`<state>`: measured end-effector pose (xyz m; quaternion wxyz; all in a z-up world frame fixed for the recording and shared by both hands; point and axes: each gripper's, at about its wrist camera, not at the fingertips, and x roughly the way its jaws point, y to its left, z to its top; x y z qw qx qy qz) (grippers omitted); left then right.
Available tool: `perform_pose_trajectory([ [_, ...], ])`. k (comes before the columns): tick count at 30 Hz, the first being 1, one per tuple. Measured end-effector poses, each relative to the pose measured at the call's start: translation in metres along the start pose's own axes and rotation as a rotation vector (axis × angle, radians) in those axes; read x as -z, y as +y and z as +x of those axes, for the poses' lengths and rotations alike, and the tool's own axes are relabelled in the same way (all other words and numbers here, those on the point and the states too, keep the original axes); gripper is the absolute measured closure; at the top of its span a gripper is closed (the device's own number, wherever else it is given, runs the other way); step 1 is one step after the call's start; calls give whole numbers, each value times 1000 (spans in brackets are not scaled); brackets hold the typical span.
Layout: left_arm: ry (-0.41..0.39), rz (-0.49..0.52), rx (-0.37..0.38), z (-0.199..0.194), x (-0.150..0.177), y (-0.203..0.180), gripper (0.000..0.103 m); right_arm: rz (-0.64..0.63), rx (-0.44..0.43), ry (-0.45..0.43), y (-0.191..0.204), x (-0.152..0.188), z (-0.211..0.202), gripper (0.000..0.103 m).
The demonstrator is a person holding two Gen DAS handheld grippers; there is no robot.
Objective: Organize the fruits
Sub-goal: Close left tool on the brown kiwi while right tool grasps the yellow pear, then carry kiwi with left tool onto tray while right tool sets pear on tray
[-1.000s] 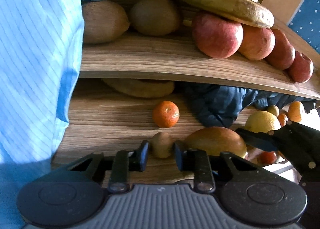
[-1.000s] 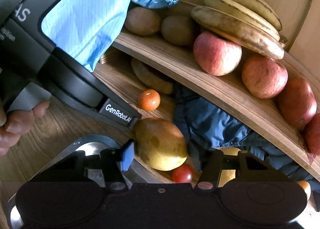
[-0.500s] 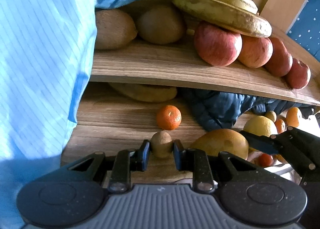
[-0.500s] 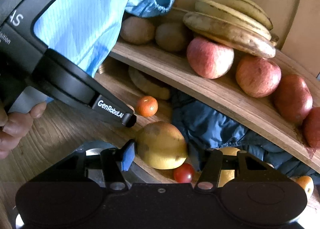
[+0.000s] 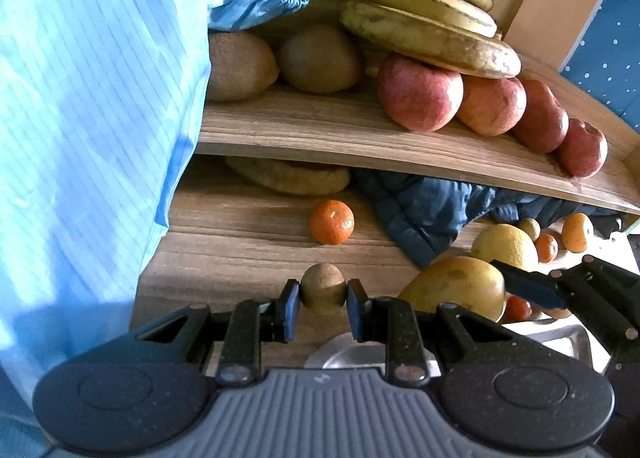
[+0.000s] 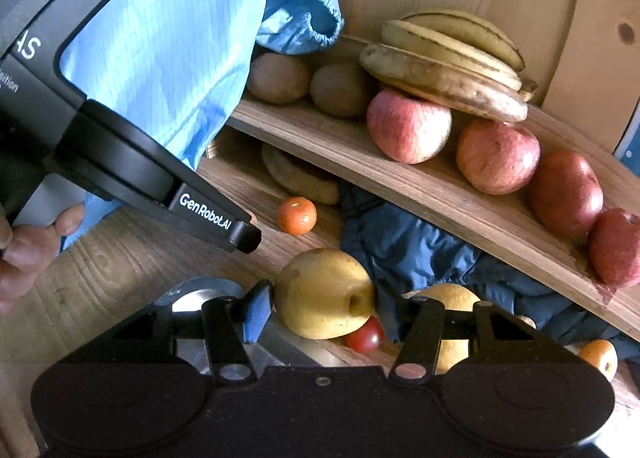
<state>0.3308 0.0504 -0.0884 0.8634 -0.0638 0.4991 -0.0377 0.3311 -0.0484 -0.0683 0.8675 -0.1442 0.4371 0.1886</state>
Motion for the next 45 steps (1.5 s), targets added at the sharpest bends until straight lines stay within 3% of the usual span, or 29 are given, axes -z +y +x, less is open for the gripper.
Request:
perform_pose_trajectory([
  [14, -11, -36, -29, -29, 35, -15, 76, -2, -27, -34, 1, 19, -48, 46],
  [30, 20, -130, -92, -64, 110, -33, 76, -25, -185, -19, 16, 75, -94, 46],
  [45, 22, -170, -139, -78, 146, -50, 76, -18, -284, 12, 20, 108, -115, 46],
])
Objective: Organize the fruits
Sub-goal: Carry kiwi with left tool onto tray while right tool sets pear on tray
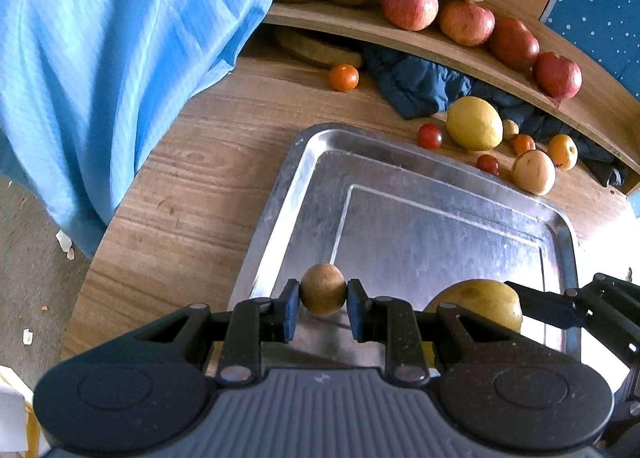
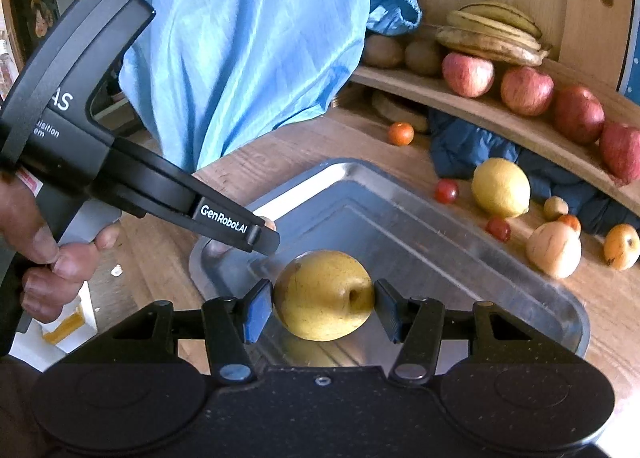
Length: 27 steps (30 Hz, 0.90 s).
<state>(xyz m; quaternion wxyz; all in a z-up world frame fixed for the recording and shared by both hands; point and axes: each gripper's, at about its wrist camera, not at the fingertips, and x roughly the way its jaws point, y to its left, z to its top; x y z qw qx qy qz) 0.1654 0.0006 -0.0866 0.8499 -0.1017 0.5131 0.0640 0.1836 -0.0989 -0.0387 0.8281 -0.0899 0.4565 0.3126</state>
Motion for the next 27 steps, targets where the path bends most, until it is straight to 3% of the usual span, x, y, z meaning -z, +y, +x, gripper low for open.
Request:
perform_pose_trajectory([
  [27, 27, 30, -45, -4, 23, -20, 73, 68, -32, 41, -20, 31, -16, 44],
])
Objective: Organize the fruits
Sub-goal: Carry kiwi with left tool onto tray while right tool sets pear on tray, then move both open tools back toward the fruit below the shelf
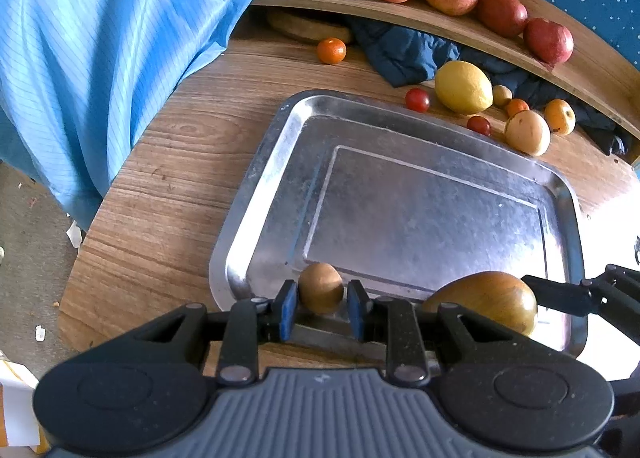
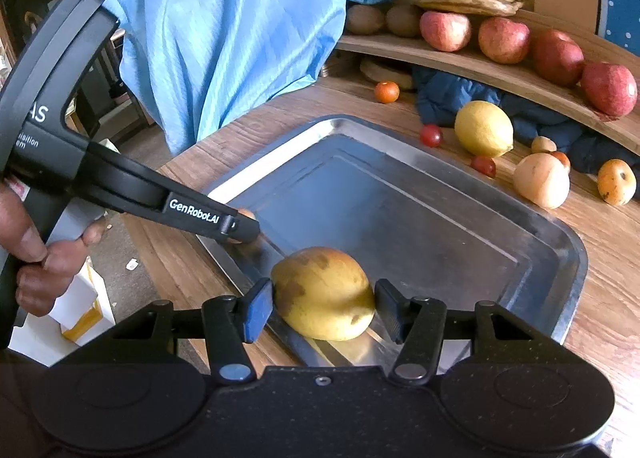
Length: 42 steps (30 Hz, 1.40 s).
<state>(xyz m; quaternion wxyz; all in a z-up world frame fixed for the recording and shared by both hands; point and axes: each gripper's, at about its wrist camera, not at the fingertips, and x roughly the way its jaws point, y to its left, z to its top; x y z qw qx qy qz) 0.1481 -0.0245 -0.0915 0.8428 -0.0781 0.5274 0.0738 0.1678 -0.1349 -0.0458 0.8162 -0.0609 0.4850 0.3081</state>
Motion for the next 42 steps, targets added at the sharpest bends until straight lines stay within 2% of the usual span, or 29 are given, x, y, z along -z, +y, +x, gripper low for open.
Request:
perform_pose_trajectory([
  [5, -8, 8, -8, -7, 3, -1, 50, -3, -1, -1, -3, 4, -6, 43],
  [9, -15, 31, -5, -17, 5, 1, 34, -1, 1, -4, -5, 5, -11, 34],
  [11, -9, 50, 3, -22, 7, 3, 21, -1, 4, -3, -5, 6, -15, 27],
  [14, 5, 85, 13, -29, 10, 6, 13, -1, 12, 5, -6, 6, -22, 17],
  [17, 32, 123, 18, -32, 15, 5, 7, -2, 28, 28, -6, 8, -27, 11],
  [20, 70, 166, 23, -32, 17, 3, 3, 6, 54, 53, -8, 10, -32, 7],
  [26, 120, 237, 5, -26, 17, -2, 3, 43, 101, 87, -14, 13, -38, 1],
  [33, 104, 273, -17, -25, 1, 2, 3, 102, 162, 87, -27, 12, -40, 1],
  [42, 72, 334, -22, -24, -35, 0, 2, 182, 228, 52, -40, 0, -41, 1],
])
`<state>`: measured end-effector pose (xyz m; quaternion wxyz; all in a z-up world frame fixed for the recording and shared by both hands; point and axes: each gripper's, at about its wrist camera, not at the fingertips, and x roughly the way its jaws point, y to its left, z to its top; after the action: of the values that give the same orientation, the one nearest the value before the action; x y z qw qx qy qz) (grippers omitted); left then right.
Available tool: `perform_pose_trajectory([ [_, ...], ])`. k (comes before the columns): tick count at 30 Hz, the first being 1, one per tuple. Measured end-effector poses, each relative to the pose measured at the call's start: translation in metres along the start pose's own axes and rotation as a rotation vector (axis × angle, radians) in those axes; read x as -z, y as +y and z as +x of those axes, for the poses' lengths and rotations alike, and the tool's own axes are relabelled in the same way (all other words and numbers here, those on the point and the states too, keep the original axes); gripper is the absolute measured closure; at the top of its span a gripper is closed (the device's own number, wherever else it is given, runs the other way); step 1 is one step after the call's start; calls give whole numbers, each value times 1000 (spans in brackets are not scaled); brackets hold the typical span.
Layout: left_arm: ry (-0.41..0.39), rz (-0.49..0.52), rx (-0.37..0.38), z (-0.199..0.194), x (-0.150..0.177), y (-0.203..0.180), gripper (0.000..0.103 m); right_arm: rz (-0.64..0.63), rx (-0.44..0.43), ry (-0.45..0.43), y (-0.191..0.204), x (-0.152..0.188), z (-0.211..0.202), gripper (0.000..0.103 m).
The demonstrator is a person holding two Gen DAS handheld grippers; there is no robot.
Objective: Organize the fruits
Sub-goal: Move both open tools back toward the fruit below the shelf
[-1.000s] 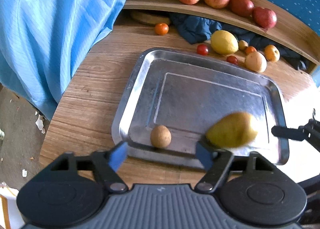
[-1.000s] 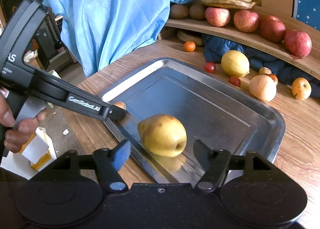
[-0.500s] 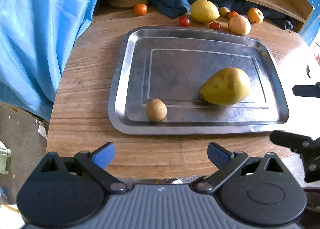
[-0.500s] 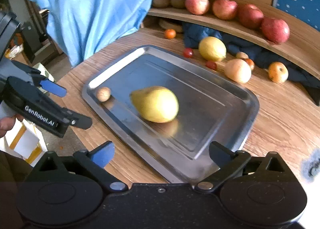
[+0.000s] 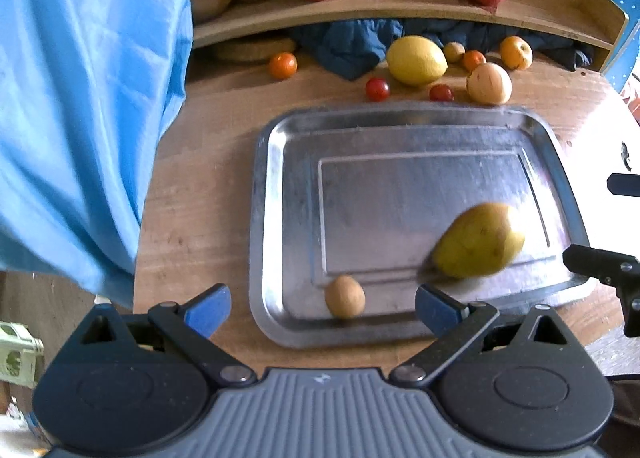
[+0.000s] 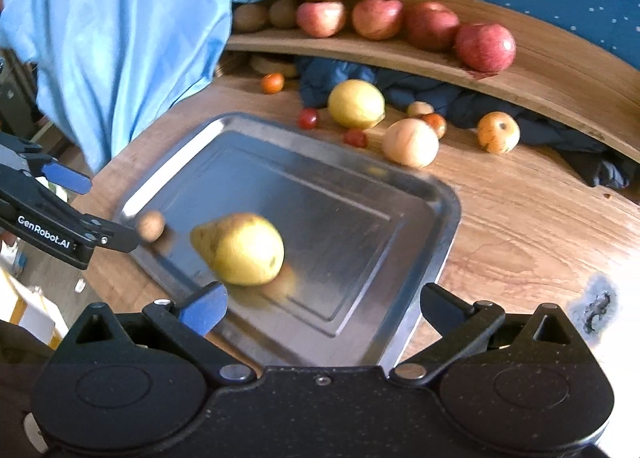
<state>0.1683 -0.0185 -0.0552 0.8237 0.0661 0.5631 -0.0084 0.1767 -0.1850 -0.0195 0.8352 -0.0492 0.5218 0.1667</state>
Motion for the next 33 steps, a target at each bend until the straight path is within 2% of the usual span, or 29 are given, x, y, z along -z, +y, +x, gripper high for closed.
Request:
perform_pose_trajectory([
  [7, -31, 37, 4, 5, -29, 5, 1, 52, 32, -23, -4, -11, 5, 1],
  [16, -69, 28, -13, 14, -61, 23, 1, 93, 69, -38, -3, -27, 15, 1],
  [33, -69, -9, -14, 47, -98, 58, 1, 83, 81, -27, 18, -64, 45, 1],
])
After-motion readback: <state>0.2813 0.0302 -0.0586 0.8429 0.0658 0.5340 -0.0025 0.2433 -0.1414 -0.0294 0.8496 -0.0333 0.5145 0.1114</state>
